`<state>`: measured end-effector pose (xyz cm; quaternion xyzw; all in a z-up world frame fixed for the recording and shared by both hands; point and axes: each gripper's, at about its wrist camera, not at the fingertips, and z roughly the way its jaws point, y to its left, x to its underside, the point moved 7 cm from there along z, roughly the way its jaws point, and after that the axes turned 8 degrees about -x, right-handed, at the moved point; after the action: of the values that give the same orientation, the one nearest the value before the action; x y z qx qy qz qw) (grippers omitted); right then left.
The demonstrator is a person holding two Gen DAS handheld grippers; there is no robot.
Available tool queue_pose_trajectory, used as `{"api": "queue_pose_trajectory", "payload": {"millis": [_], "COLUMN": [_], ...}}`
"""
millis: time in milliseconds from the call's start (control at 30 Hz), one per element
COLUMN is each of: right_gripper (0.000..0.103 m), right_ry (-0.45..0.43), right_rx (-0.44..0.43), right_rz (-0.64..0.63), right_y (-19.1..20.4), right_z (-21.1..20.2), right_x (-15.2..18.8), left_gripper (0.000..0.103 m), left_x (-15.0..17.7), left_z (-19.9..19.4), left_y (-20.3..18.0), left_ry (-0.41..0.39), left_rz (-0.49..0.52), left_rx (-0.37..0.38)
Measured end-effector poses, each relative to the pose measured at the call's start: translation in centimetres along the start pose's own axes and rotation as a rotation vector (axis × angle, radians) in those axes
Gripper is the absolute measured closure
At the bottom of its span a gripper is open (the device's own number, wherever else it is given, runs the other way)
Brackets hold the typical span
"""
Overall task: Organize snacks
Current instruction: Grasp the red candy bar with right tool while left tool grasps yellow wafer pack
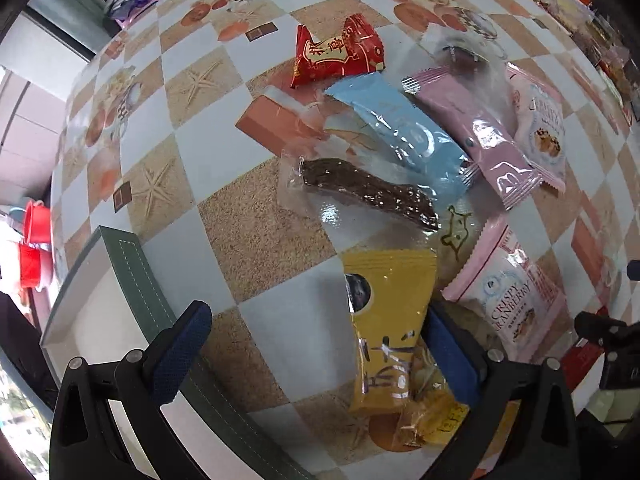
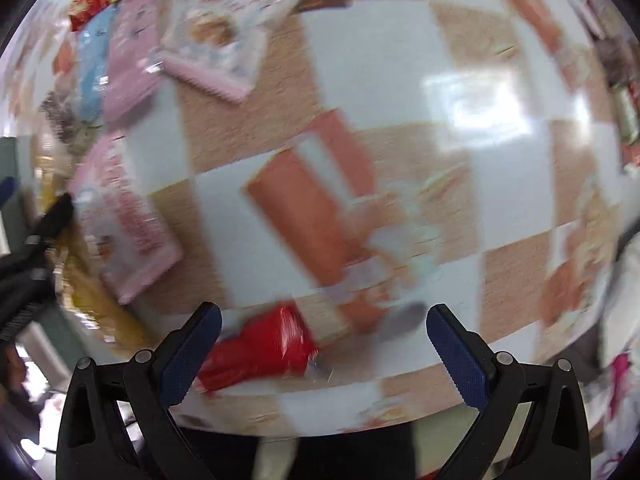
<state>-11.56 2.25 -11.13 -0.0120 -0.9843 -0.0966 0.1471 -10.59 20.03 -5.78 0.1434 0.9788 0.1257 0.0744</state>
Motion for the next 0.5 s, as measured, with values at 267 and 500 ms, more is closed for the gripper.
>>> {"api": "queue_pose_trajectory", "payload": {"millis": [267,500], "right_gripper": [0.000,0.000], "right_ry": [0.020,-0.030], "right_rx": [-0.209,0.009], "right_rz": [0.135,-0.489], "right_y": [-2.6,1.7], "right_z": [-2.2,-4.7], "right_x": [2.2,6.0], "left_gripper": [0.000,0.000], "left_x": [1.0,3.0], "left_z": [0.4,2.0], "left_y": [-0.9,-1.3], "left_ry": [0.061,0.079], "left_rz": [-0.008,-0.067], "left_rx": [0.034,0.124]}}
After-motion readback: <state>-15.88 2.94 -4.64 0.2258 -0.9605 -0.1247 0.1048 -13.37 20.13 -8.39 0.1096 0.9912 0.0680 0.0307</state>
